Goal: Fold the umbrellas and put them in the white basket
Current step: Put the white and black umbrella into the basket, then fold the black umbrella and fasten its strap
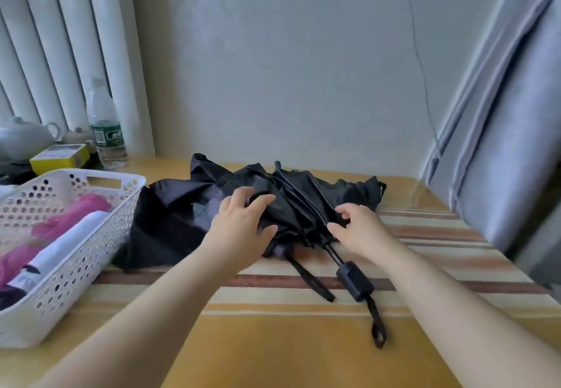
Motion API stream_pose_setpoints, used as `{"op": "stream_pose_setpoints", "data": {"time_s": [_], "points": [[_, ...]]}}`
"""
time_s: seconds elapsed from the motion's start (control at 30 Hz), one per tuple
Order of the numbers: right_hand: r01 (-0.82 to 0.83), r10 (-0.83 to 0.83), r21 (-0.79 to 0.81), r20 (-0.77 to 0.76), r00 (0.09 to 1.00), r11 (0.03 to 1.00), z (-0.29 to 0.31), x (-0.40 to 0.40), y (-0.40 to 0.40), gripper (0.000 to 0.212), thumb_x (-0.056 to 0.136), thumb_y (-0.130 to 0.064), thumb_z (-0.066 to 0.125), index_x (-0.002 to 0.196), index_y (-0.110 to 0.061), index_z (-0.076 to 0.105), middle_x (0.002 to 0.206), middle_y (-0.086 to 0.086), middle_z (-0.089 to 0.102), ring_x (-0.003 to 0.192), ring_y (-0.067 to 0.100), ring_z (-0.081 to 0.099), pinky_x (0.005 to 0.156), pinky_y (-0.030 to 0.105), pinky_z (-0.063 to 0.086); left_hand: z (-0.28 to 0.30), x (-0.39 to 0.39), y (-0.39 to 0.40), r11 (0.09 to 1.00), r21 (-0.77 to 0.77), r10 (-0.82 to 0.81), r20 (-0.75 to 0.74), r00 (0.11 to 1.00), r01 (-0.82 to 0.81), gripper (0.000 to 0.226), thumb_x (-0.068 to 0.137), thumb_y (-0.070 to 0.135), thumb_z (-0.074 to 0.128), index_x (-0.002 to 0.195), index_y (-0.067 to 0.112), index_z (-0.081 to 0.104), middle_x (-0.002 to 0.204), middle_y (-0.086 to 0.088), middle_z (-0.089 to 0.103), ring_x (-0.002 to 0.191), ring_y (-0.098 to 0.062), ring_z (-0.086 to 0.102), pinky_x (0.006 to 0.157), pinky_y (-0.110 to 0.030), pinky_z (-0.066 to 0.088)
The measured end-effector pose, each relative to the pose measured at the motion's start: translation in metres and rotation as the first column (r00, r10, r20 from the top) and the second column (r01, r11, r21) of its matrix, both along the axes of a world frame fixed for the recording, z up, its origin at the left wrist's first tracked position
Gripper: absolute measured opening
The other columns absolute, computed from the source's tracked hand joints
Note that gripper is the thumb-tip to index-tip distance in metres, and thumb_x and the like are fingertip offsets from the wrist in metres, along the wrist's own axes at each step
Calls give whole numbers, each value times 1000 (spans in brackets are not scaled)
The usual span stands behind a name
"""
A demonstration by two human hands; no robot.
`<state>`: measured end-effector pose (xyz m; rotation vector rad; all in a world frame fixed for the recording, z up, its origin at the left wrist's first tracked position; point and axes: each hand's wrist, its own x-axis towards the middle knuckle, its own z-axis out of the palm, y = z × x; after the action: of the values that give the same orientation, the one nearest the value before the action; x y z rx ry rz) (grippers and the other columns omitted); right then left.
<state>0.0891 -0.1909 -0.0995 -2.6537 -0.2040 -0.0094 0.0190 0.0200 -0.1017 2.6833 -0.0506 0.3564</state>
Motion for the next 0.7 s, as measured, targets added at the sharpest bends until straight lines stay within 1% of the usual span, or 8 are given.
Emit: {"op": "stream_pose_setpoints", "data": {"time_s": [0.07, 0.13, 0.2, 0.27, 0.33, 0.43, 0.57, 0.7], "points": [[-22, 22, 11, 27, 999, 1000, -3, 11, 3, 53, 98, -33, 51, 147, -20, 34, 150, 5, 34, 132, 23, 41, 103, 32, 36, -19, 14, -10, 1000, 15, 20, -53, 998, -19, 55, 97, 45, 45, 148, 40, 24, 158, -1, 12, 142, -27, 15, 114, -42, 22], [-47, 46, 16, 37, 998, 999, -7, 28, 9, 58, 99, -37, 48, 150, -20, 27, 154, 5, 29, 139, 24, 32, 109, 35, 30, -34, 25, -14, 998, 22, 62, -133, 989, -59, 54, 99, 47, 39, 149, 37, 23, 159, -3, 14, 143, -27, 15, 114, -41, 22], [-44, 41, -62, -43, 998, 997, -12, 47, 19, 66, 96, -46, 49, 150, -16, 27, 150, 10, 36, 136, 29, 37, 106, 38, 36, -44, 31, -13, 990, 97, 113, -148, 983, -99, 52, 100, 48, 35, 150, 33, 26, 159, -4, 16, 144, -26, 16, 114, -38, 24], [-36, 10, -144, -175, 984, 989, -17, 63, 30, 61, 89, -55, 55, 127, -8, 48, 119, 11, 58, 106, 28, 57, 79, 34, 49, -51, 33, -12, 981, 151, 139, -130, 982, -119, 50, 101, 46, 34, 148, 33, 29, 159, -2, 14, 144, -24, 16, 113, -36, 26], [-55, -7, -233, -258, 966, 971, -16, 72, 39, 44, 86, -54, 59, 81, -11, 48, 80, 5, 51, 71, 21, 49, 52, 27, 34, -56, 35, -11, 980, 153, 145, -105, 984, -128, 48, 101, 44, 34, 147, 33, 32, 159, -1, 13, 144, -23, 15, 113, -35, 27], [-90, 9, -265, -294, 956, 960, -9, 78, 49, 39, 84, -41, 61, 68, -14, 37, 65, 2, 37, 56, 19, 37, 47, 27, 25, -62, 37, -13, 985, 104, 140, -52, 989, -134, 46, 100, 41, 38, 145, 31, 37, 158, -3, 17, 144, -25, 17, 113, -34, 26], [-102, 47, -164, -306, 951, 981, -11, 73, 51, 35, 83, -30, 59, 66, -15, 33, 60, 0, 28, 51, 17, 28, 49, 30, 22, -65, 36, -13, 994, 34, 102, -9, 995, -102, 46, 98, 36, 46, 144, 28, 42, 158, -8, 19, 145, -30, 18, 115, -39, 22], [58, -2, 173, -308, 951, 983, -5, 64, 25, 40, 84, -31, 64, 71, -16, 29, 59, -1, 24, 50, 16, 24, 53, 31, 21, -62, 23, -5, 997, 37, 64, -21, 998, -63, 53, 98, 38, 46, 148, 35, 28, 161, 1, 1, 149, -22, 1, 120, -39, 8]]}}
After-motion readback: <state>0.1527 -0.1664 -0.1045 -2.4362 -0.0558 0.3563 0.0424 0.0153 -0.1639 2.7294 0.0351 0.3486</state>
